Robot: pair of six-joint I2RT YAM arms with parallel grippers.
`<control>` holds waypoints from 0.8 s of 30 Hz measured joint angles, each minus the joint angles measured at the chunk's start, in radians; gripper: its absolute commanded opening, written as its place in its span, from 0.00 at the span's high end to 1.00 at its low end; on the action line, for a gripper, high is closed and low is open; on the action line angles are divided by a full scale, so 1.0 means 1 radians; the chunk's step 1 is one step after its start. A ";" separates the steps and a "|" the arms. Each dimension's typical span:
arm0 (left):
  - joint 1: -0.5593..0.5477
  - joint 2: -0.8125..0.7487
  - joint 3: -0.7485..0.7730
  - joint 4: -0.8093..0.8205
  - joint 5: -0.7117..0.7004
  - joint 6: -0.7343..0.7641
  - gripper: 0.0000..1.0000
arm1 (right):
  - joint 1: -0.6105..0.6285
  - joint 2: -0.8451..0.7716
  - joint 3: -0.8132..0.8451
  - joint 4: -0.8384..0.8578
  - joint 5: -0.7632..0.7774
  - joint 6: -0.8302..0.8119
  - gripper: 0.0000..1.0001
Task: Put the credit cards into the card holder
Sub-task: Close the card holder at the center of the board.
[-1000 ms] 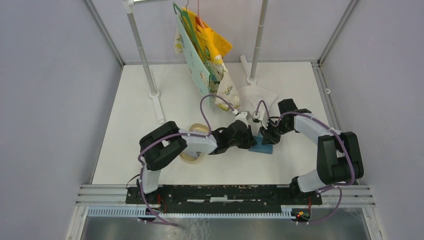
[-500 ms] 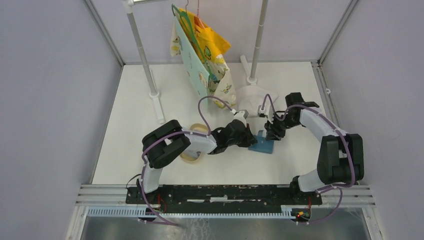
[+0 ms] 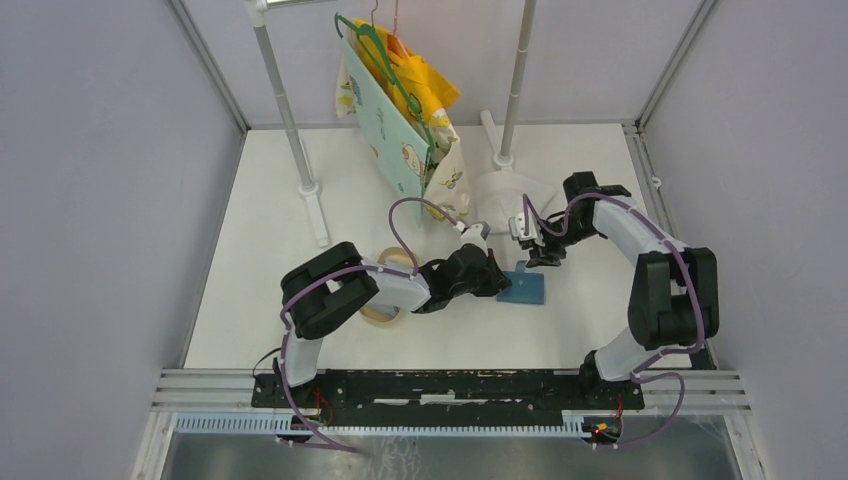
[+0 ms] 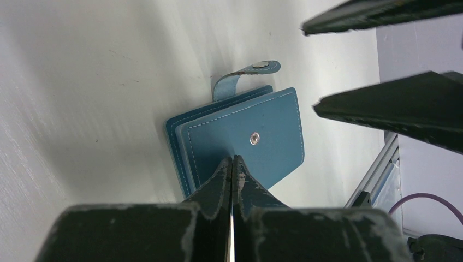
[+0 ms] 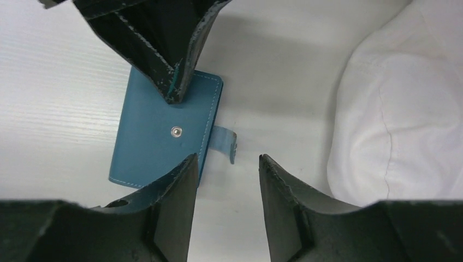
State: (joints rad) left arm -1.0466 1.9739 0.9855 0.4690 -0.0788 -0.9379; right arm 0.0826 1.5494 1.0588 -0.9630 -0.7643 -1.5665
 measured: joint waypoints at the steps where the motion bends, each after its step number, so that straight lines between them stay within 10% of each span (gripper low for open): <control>1: 0.000 0.000 0.000 0.000 0.000 0.000 0.98 | 0.007 0.034 0.020 -0.002 0.003 -0.011 0.54; 24: -0.006 -0.002 0.000 -0.004 -0.017 -0.001 0.98 | 0.040 0.172 0.084 -0.011 0.073 0.019 0.79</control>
State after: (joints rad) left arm -1.0523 1.9720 0.9855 0.4652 -0.0959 -0.9390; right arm 0.1226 1.7210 1.1427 -0.9737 -0.6914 -1.5475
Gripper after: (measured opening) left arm 0.026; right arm 0.251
